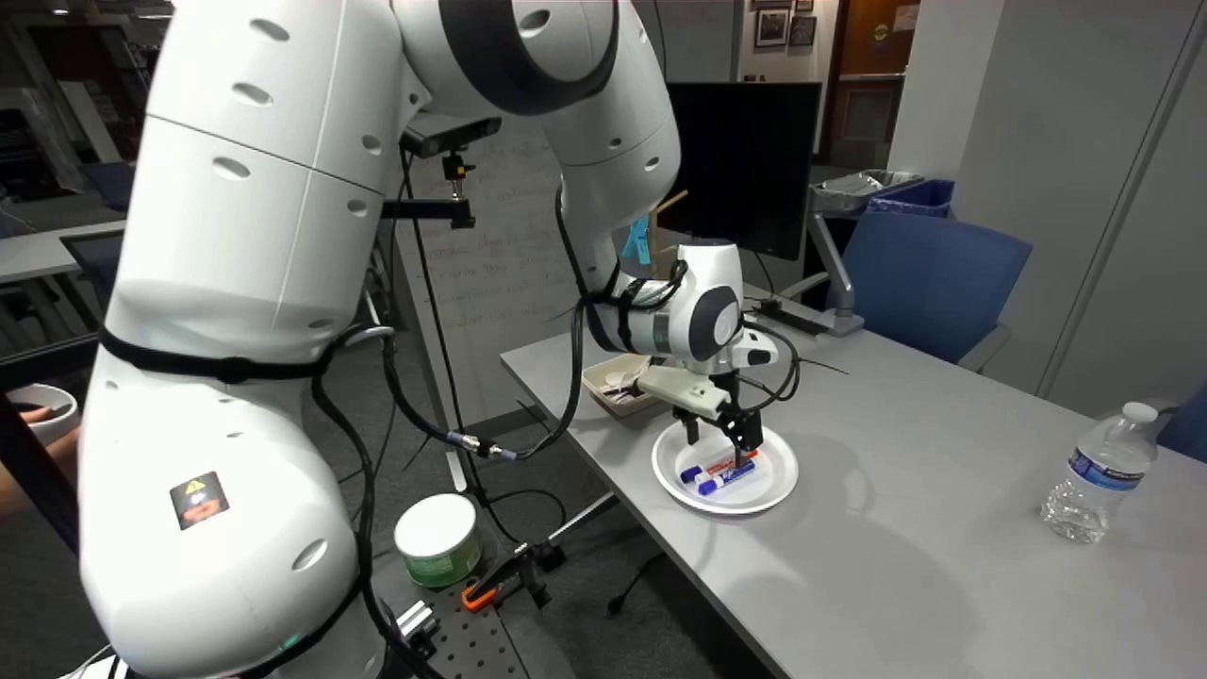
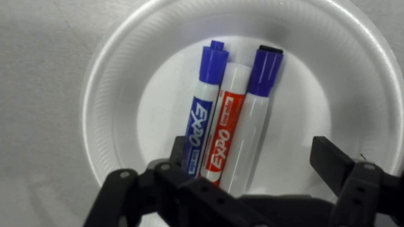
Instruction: Move the markers from the plate to the table
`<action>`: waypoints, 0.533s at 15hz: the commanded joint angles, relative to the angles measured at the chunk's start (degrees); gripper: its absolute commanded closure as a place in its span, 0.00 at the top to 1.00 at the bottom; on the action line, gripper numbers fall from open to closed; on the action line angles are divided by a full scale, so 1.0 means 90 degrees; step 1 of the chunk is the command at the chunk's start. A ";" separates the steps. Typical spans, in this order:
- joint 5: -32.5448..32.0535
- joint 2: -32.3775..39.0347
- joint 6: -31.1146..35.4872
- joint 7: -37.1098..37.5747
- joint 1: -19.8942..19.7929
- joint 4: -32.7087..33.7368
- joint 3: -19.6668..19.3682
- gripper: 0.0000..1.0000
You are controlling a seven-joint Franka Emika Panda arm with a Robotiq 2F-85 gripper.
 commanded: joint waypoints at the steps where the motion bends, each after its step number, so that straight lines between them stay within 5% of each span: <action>1: 0.0248 0.0270 0.0077 -0.0328 -0.0040 0.0259 -0.0049 1.00; 6: 0.0577 0.0357 0.0067 -0.0397 -0.0215 0.0259 -0.0014 0.96; 7: 0.0635 0.0365 0.0050 -0.0394 -0.0222 0.0262 -0.0016 0.91; 8: 0.0718 0.0389 0.0051 -0.0415 -0.0259 0.0265 0.0000 0.69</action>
